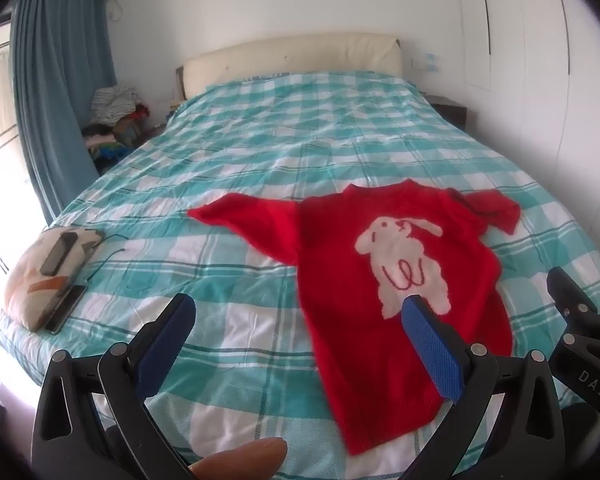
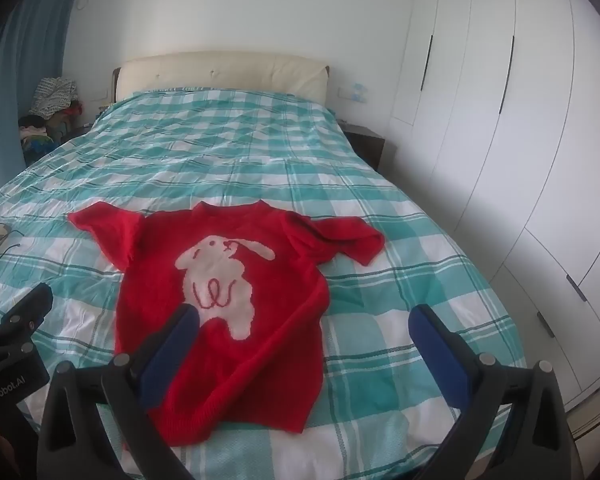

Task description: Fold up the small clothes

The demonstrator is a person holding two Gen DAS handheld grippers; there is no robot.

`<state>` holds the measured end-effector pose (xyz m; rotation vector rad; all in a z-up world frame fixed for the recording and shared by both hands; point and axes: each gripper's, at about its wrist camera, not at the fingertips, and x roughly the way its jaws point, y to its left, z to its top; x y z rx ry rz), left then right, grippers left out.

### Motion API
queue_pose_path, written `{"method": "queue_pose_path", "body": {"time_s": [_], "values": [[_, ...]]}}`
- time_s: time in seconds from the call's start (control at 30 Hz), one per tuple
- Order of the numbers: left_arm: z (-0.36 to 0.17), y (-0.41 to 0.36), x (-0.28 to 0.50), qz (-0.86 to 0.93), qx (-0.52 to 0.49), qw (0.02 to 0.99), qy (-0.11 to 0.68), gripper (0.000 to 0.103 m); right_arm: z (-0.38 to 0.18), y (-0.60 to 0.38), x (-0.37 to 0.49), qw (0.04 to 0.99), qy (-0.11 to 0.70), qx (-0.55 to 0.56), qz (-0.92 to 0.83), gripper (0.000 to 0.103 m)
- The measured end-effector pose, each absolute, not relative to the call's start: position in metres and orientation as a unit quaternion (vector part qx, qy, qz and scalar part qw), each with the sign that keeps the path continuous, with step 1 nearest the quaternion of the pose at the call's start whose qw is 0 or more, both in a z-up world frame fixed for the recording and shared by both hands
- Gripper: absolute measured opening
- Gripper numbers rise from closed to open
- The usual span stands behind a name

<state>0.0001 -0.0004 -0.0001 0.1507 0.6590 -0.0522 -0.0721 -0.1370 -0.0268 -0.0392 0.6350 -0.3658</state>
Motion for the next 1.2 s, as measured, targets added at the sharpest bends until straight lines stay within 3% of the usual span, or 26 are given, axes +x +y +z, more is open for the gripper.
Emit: {"method": "queue_pose_path", "body": {"time_s": [1.2], "values": [[0.000, 0.005, -0.001, -0.026, 0.066, 0.942, 0.328, 0.103, -0.020, -0.130, -0.078, 0.934, 0.309, -0.029, -0.176, 0.103]]}}
